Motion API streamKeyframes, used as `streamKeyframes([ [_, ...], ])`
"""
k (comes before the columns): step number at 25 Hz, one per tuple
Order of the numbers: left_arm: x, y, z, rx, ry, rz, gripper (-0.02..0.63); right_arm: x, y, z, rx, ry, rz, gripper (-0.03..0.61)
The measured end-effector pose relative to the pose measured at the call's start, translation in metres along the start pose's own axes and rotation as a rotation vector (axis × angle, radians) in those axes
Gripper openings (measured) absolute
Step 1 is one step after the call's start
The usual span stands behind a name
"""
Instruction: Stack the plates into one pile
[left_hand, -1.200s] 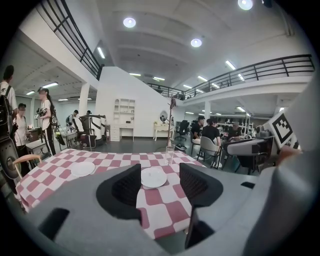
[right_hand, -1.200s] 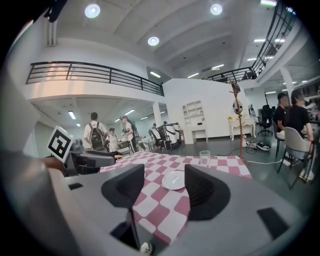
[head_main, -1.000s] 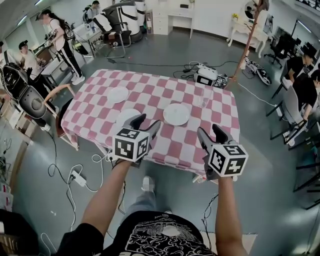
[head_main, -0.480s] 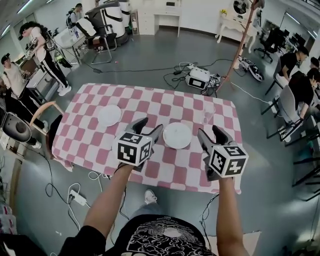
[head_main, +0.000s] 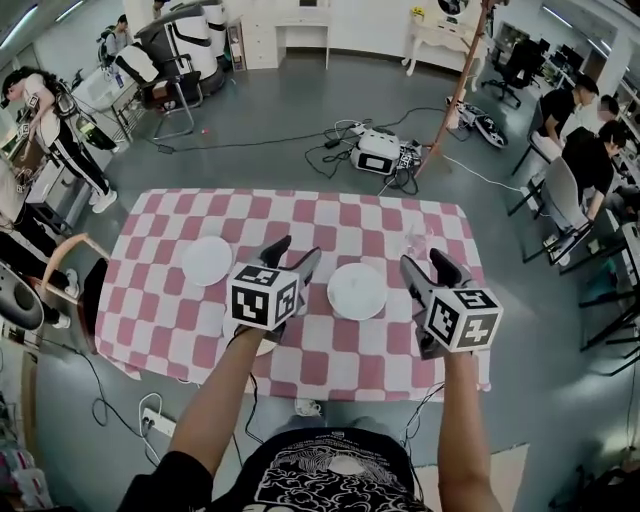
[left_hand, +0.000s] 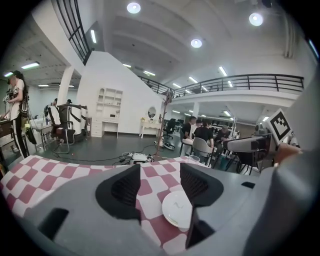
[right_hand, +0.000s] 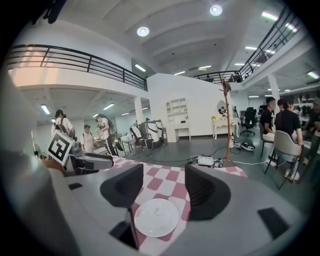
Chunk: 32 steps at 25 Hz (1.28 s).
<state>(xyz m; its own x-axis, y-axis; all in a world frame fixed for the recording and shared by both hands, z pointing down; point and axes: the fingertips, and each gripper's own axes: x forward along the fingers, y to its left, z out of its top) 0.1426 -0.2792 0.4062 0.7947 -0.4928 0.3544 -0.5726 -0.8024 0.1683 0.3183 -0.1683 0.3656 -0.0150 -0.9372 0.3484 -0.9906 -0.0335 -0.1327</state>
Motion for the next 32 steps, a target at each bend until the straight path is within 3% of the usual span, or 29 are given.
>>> streamKeyframes([
  [10, 0.036, 0.002, -0.024, -0.054, 0.088, -0.054, 0.256, 0.023, -0.022, -0.026, 0.08, 0.07, 0.032, 0.264],
  [19, 0.068, -0.003, -0.08, -0.212, 0.248, -0.095, 0.256, 0.059, -0.03, -0.089, 0.176, 0.267, 0.172, 0.279],
  [24, 0.08, -0.003, -0.106, -0.319, 0.315, -0.098, 0.256, 0.072, -0.039, -0.116, 0.206, 0.348, 0.211, 0.278],
  [32, 0.099, -0.018, -0.142, -0.423, 0.435, -0.124, 0.256, 0.087, -0.046, -0.157, 0.272, 0.499, 0.286, 0.275],
])
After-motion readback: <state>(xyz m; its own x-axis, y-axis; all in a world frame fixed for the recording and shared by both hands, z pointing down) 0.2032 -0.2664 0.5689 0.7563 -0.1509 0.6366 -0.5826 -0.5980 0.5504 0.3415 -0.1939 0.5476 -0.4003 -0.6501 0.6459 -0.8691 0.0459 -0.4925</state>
